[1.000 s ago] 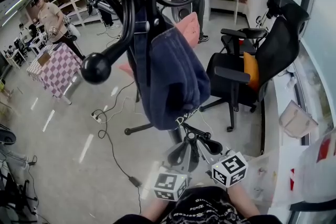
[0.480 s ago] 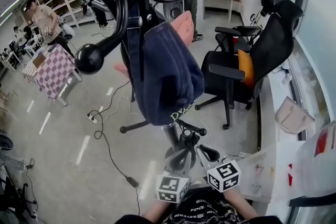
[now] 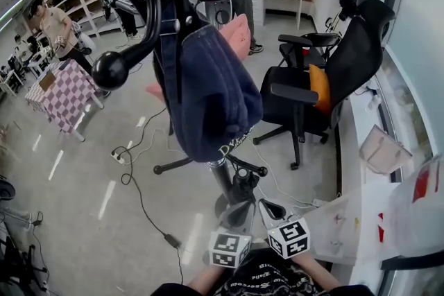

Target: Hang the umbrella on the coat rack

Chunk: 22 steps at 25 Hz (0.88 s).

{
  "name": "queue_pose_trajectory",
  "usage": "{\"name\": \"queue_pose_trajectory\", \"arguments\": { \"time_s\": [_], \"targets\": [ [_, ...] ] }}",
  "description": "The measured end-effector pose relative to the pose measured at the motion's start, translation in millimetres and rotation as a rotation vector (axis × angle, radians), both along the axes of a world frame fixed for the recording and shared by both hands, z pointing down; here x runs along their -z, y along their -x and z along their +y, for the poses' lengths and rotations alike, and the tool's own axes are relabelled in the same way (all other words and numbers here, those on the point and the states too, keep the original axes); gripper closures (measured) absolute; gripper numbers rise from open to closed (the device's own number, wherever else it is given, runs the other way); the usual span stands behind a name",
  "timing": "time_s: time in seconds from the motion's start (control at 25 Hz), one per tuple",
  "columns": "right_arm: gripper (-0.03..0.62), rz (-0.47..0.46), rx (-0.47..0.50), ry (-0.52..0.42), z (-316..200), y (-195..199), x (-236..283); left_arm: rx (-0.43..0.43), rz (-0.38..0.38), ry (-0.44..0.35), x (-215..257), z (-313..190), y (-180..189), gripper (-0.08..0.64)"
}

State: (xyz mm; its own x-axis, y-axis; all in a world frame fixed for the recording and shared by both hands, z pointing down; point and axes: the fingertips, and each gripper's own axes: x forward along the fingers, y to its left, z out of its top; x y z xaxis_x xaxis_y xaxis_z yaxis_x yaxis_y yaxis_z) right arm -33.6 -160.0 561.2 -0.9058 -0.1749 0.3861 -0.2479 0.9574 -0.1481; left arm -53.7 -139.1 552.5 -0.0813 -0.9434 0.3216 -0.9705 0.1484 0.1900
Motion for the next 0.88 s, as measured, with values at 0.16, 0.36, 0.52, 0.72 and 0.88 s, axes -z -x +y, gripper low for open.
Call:
{"name": "queue_pose_trajectory", "arguments": {
  "time_s": [0.16, 0.36, 0.52, 0.72, 0.88],
  "targets": [
    [0.588, 0.015, 0.018, -0.017, 7, -1, -2, -0.007, 0.003, 0.001, -1, 0, -3, 0.548],
    [0.588, 0.028, 0.026, -0.023, 9, -1, -5, -0.003, 0.005, 0.007, -2, 0, -2, 0.548],
    [0.588, 0.036, 0.023, -0.022, 10, 0, -6, 0.006, 0.016, 0.011, -4, 1, 1, 0.548],
    [0.588, 0.039, 0.017, -0.02, 4, -1, -9, 0.002, 0.015, 0.013, -6, -4, 0, 0.548],
    [0.588, 0.041, 0.012, -0.023, -1, 1, -9, -0.001, 0.014, 0.01, -6, -8, 3, 0.548]
  ]
}}
